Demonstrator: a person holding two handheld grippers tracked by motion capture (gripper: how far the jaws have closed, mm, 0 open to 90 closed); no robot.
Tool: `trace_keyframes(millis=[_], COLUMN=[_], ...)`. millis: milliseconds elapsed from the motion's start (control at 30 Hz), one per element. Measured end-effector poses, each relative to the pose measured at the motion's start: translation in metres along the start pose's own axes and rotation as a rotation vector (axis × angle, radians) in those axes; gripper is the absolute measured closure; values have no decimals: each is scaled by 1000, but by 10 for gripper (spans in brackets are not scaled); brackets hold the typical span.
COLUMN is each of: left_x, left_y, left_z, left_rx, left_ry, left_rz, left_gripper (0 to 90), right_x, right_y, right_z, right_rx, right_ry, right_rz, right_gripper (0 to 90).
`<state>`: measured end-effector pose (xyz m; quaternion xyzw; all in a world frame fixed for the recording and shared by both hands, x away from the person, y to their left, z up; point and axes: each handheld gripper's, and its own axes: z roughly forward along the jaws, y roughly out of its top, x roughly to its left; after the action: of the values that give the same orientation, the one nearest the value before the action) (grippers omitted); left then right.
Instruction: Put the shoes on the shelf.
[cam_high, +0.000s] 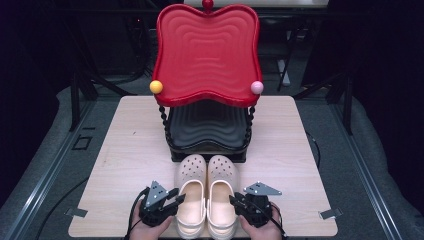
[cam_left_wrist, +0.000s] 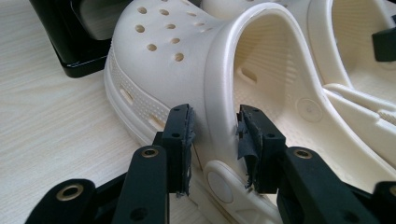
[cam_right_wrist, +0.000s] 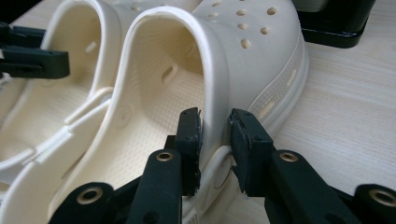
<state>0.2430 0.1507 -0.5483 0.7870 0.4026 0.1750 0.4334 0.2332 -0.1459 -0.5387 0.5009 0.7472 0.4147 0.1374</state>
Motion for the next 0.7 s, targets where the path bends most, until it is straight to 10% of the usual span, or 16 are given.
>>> trace_keyframes(millis=[700], left_x=[5], left_y=[-5], left_z=[-4], left_rx=[-47], left_ry=[-14], left_rz=[-32], left_gripper=[517], right_x=[-4], right_y=[-1], right_z=[0], right_rx=[-42], right_ry=[-41], right_rz=[-134], right_gripper=[606])
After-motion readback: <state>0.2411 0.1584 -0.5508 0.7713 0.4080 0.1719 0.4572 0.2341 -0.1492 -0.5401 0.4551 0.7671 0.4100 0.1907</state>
